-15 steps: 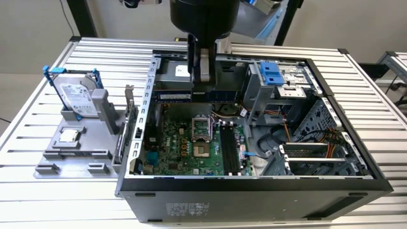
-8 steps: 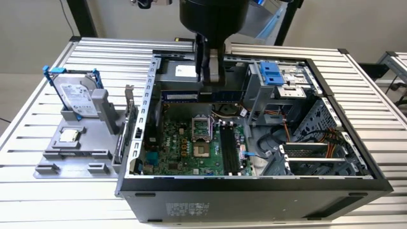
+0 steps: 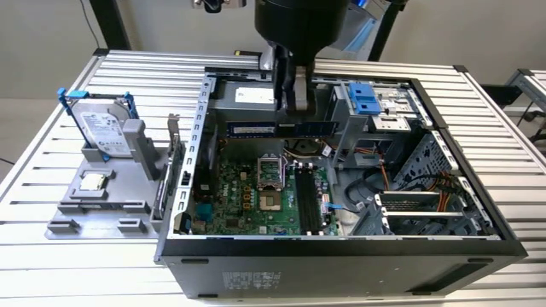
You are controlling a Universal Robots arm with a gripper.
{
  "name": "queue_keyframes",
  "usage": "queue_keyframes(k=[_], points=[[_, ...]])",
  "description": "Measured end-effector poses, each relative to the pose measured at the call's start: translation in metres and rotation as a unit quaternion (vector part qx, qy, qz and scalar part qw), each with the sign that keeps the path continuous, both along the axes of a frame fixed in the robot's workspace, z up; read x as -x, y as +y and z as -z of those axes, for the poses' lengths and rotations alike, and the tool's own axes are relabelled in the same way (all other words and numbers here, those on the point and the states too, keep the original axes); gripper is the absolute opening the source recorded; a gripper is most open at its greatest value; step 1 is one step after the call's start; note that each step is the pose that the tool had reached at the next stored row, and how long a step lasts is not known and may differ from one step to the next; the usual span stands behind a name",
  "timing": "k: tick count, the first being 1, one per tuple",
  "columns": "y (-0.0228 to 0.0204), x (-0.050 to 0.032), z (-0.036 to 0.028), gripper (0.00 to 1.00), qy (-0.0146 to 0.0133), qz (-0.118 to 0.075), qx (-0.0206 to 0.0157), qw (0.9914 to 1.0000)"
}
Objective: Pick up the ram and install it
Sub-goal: 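Pick up the ram and move it above insertion slot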
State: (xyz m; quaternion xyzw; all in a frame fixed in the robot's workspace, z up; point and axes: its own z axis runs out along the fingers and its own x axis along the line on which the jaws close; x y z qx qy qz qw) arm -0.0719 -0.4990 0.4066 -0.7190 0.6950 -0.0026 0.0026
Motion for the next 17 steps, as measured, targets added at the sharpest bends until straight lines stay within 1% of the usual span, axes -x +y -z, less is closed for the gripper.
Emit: queue_keyframes(k=[17], points=[[0.0000, -0.0244, 0.0000, 0.00, 0.0000, -0.004, 0.0000, 0.99999]])
